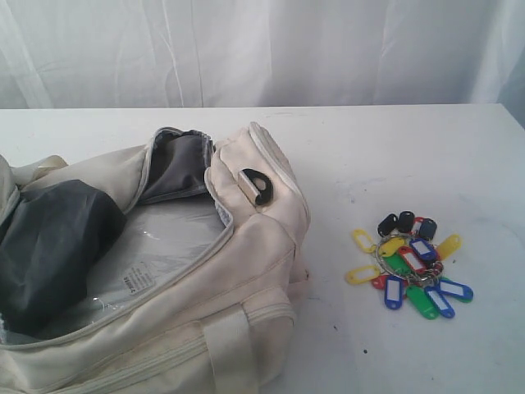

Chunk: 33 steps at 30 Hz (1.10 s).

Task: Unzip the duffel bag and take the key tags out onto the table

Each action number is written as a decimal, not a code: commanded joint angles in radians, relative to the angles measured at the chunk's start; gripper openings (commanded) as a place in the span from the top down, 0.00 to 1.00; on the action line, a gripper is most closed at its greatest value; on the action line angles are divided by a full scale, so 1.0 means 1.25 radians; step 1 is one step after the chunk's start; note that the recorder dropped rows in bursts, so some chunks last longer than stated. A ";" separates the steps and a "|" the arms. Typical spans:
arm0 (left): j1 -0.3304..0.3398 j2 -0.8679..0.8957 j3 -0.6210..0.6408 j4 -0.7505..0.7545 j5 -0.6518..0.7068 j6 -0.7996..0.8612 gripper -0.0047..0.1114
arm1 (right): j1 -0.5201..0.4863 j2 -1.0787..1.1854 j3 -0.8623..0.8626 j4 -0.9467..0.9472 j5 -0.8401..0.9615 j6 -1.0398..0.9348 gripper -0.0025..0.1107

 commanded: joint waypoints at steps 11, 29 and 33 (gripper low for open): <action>0.001 -0.003 0.004 -0.001 0.012 -0.008 0.96 | -0.004 -0.006 0.003 -0.048 0.000 -0.006 0.98; 0.001 -0.003 0.004 -0.001 0.012 -0.008 0.96 | -0.004 -0.006 0.003 -0.048 0.000 -0.006 0.98; 0.001 -0.003 0.004 -0.001 0.012 -0.008 0.96 | -0.004 -0.006 0.003 -0.048 0.000 -0.006 0.98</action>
